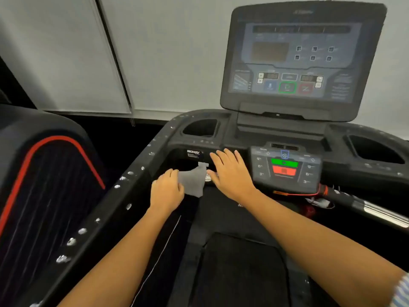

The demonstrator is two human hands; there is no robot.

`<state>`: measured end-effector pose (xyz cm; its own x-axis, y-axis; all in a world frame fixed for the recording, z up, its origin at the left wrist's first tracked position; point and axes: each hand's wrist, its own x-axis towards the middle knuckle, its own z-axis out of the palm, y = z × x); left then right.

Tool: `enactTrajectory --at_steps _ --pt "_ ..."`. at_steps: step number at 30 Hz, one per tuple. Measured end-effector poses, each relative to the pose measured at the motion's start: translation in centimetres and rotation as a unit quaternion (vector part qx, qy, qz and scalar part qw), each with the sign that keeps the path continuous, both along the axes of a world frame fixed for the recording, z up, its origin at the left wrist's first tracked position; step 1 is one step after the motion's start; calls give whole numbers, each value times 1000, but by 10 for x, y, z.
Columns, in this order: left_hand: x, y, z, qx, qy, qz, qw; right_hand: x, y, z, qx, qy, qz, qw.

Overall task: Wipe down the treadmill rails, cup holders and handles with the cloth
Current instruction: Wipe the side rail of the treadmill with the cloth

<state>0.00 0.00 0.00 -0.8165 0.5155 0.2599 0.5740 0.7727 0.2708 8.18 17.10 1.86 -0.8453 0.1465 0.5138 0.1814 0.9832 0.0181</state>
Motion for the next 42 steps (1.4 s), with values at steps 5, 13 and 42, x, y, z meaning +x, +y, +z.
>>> enactTrajectory --at_steps 5,13,42 --pt "-10 -1 -21 -2 -29 0 1000 -17 -9 -25 -24 -48 28 998" --pt "-27 -4 -38 29 -20 -8 999 -46 -21 -49 -18 -130 50 990" --pt "-35 21 -33 138 -101 -117 978 -48 -15 -55 -104 40 26 993"
